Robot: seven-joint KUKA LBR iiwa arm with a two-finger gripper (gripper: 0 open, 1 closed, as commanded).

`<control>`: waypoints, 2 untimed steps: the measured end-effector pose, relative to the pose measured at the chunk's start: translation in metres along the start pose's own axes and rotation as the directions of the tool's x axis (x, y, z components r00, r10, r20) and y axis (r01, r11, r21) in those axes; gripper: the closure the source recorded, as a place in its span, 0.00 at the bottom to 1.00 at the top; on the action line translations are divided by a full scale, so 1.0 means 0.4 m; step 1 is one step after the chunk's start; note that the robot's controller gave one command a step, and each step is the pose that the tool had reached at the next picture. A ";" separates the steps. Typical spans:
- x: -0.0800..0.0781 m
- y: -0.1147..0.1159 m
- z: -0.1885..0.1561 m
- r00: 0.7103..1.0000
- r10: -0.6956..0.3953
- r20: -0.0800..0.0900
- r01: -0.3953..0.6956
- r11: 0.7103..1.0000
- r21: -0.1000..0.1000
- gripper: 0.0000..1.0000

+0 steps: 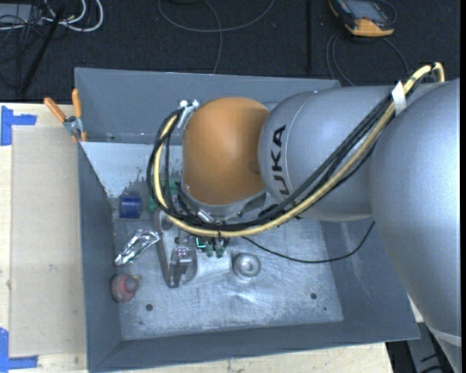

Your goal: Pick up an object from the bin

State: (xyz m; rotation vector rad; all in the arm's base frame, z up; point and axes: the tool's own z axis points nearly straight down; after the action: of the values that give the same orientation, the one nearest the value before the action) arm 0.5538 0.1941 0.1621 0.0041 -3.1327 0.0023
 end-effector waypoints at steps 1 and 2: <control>-0.155 0.081 0.227 0.893 -0.450 0.010 0.450 0.893 0.001 0.00; -0.155 0.081 0.226 0.895 -0.446 0.009 0.446 0.895 0.001 0.00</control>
Offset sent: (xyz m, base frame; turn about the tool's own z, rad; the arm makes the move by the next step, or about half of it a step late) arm 0.0606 0.0307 -0.0921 -0.4664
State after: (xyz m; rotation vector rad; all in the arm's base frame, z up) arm 0.6150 0.2265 0.0710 0.7234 -3.0568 -0.0024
